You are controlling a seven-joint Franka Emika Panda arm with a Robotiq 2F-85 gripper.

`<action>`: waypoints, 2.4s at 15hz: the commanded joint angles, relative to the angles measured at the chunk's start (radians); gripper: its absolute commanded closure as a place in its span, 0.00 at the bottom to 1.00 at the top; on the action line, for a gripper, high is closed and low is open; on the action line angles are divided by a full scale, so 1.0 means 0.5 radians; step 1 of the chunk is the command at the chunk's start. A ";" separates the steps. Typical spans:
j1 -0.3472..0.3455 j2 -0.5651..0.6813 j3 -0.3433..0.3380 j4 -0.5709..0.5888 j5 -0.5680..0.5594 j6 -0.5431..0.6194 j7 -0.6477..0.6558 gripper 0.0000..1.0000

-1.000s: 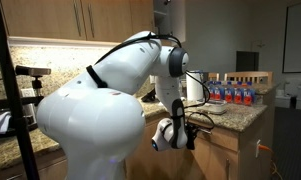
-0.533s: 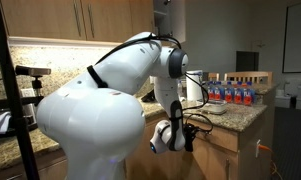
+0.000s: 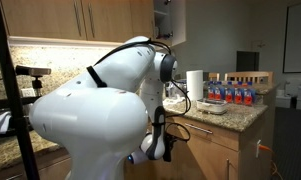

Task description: Open the drawer

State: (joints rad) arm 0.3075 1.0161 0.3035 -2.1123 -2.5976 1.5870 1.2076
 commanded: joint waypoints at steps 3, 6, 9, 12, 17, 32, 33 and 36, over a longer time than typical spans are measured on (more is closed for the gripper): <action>0.003 0.004 0.069 -0.027 0.024 0.004 -0.045 0.68; -0.019 -0.013 0.054 -0.001 0.040 0.008 -0.062 0.55; -0.050 -0.034 0.030 0.027 0.037 0.019 -0.067 0.36; -0.080 -0.046 0.006 0.068 0.034 0.034 -0.075 0.16; -0.141 -0.090 -0.046 0.112 0.028 0.071 -0.081 0.00; -0.278 -0.170 -0.178 0.308 0.028 0.344 -0.181 0.27; -0.287 -0.169 -0.184 0.324 0.029 0.368 -0.194 0.33; -0.303 -0.158 -0.195 0.372 0.030 0.420 -0.233 0.53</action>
State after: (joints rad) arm 0.1714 0.9593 0.2055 -1.9271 -2.5940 1.7526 1.1426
